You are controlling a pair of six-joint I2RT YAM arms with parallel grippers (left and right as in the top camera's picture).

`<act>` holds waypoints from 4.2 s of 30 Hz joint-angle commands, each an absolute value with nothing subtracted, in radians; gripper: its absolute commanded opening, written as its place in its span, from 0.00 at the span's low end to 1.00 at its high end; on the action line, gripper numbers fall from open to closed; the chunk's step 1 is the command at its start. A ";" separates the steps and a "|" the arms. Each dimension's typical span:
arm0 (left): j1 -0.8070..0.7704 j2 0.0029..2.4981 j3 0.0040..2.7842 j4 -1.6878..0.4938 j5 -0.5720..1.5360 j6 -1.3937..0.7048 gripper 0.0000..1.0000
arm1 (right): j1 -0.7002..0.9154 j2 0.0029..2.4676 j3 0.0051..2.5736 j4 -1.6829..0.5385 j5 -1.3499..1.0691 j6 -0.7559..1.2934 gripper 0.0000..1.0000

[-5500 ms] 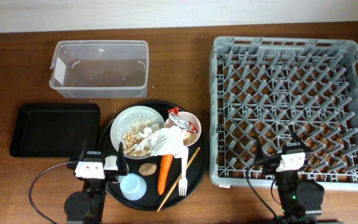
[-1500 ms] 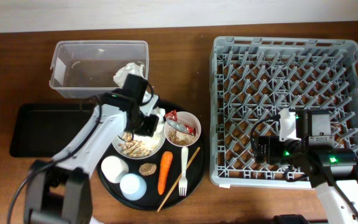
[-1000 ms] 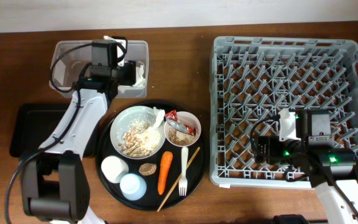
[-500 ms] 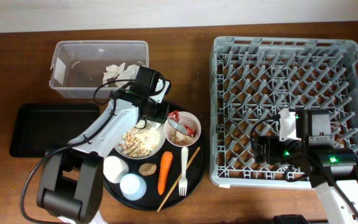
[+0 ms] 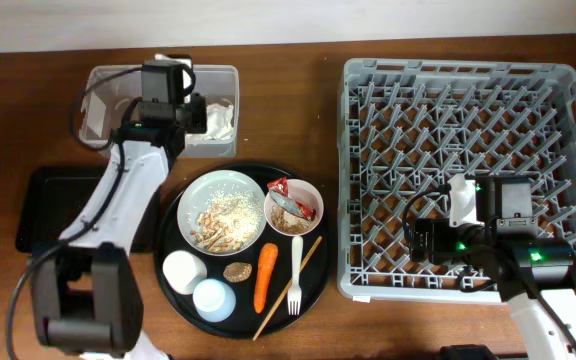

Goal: Sort waste into correct bins and load items into the dishwasher rack
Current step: 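Grasp the red wrapper in the pink bowl with the left gripper, then drop the red wrapper into the clear bin with the left gripper, then grasp the white cup with the right gripper and place it in the rack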

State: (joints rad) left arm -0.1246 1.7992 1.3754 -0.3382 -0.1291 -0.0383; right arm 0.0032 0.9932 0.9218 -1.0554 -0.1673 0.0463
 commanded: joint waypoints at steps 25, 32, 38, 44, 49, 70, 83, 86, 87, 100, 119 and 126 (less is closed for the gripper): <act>-0.400 1.837 1.398 -0.844 0.178 -0.037 0.31 | 0.000 0.991 0.937 -1.060 -0.173 0.046 0.98; -0.443 1.831 1.395 -0.986 0.186 -0.037 0.31 | 0.000 0.991 0.937 -1.061 -0.173 0.046 0.98; -0.443 1.834 1.388 -0.982 0.175 -0.037 0.29 | 0.000 0.991 0.937 -1.063 -0.173 0.046 0.98; -0.443 1.835 1.340 -0.952 0.160 -0.037 0.29 | 0.000 0.991 0.937 -1.063 -0.173 0.046 0.98; -0.443 1.835 1.336 -0.951 0.161 -0.037 0.00 | 0.000 0.991 0.937 -1.063 -0.173 0.046 0.98; -0.001 1.665 1.656 -1.166 -0.046 -0.094 0.99 | 0.001 0.990 0.937 -1.058 -0.348 0.009 0.99; 0.294 1.608 1.652 -1.488 -0.046 -0.258 0.99 | 0.956 1.487 1.232 -0.830 -0.160 0.253 0.99; 0.294 1.608 1.652 -1.481 -0.045 -0.258 0.99 | 1.079 1.628 1.232 -0.686 -0.067 0.271 0.98; 0.294 1.608 1.652 -1.481 -0.046 -0.258 0.99 | 1.121 1.650 1.232 -0.648 -0.019 0.271 0.98; 0.294 1.608 1.652 -1.478 -0.045 -0.258 0.99 | 1.250 1.849 1.232 -0.430 0.095 0.268 0.86; 0.294 1.608 1.652 -1.475 -0.045 -0.258 0.99 | 0.561 1.318 1.252 -0.856 0.170 0.271 0.59; 0.294 1.608 1.652 -1.473 -0.045 -0.258 0.99 | -0.302 1.304 1.252 -0.952 0.170 0.241 0.60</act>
State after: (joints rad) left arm 0.2932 1.6306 1.6550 -1.4757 -0.0418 -0.2481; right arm -0.1333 1.3254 1.2407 -0.9588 0.1650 0.2497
